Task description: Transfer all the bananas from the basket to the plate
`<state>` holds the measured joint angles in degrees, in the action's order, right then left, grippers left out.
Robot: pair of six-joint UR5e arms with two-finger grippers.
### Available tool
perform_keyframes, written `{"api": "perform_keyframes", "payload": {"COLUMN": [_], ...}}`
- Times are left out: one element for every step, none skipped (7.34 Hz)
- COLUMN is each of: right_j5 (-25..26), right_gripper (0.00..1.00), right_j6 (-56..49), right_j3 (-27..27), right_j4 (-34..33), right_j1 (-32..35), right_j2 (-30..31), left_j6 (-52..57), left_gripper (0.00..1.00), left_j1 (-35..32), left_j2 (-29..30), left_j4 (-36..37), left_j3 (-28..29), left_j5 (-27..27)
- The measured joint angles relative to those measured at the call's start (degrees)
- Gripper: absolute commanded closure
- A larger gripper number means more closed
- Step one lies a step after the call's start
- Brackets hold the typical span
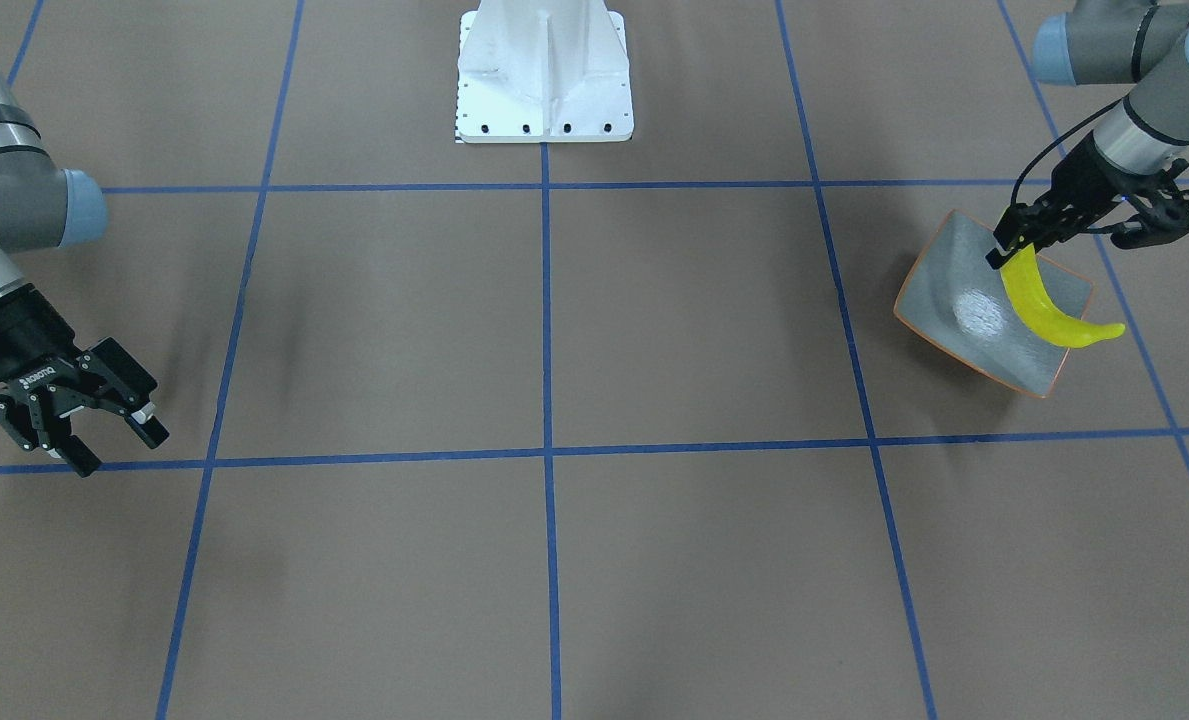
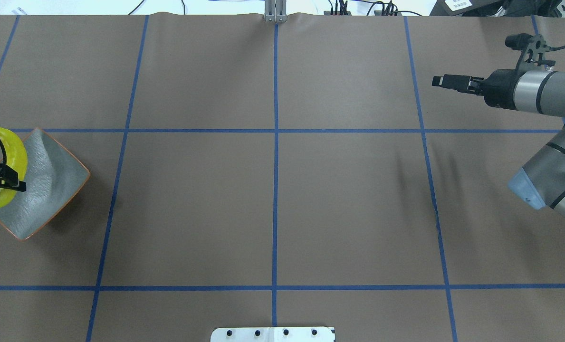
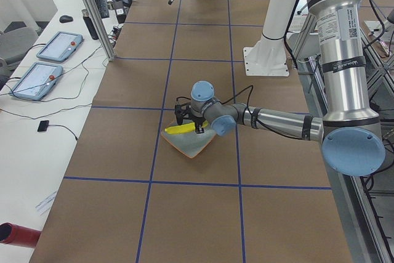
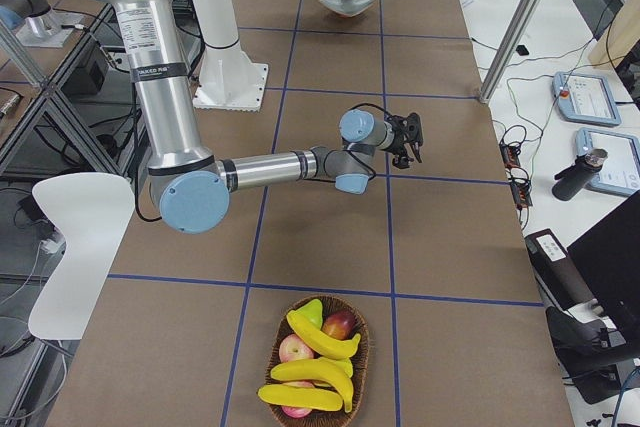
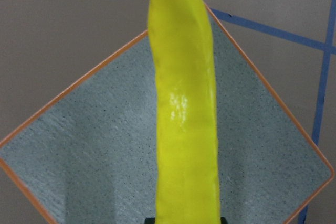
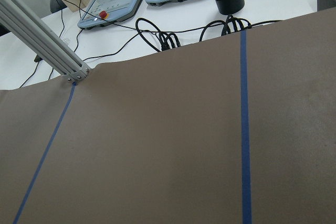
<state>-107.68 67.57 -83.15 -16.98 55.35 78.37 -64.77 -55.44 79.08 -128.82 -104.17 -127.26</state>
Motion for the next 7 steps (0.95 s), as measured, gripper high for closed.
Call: {"api": "perform_keyframes", "payload": {"right_j5": [0.0,-0.1,-0.1,-0.1,-0.2,-0.1,-0.1], "right_gripper": [0.0,0.0,0.0,0.0,0.0,0.0,0.0], "right_j6": [0.2,0.5,0.6,0.7,0.7,0.7,0.7], "right_j3": [0.0,-0.1,0.0,0.0,0.1,0.1,0.3], "right_j4": [0.0,-0.1,-0.1,-0.1,-0.2,-0.2,-0.3], "right_j1": [-0.1,-0.1,-0.1,-0.2,-0.2,-0.2,-0.2], "right_j2": [0.0,0.0,0.0,-0.1,-0.1,-0.2,-0.2], "left_j6": [0.4,0.8,0.9,1.0,1.0,1.0,1.0], "left_gripper": [1.0,1.0,1.0,0.72,0.36,0.26,0.01], "left_j1": [0.4,1.0,1.5,2.0,2.2,2.3,2.4], "left_j2": [1.0,1.7,2.2,2.4,2.5,2.5,2.5], "left_j4": [0.0,0.0,0.0,0.0,0.0,0.0,0.0], "left_j3": [1.9,3.3,4.0,4.3,4.4,4.5,4.5], "left_j5": [0.0,-0.2,-0.4,-0.6,-0.7,-0.7,-0.6]}}
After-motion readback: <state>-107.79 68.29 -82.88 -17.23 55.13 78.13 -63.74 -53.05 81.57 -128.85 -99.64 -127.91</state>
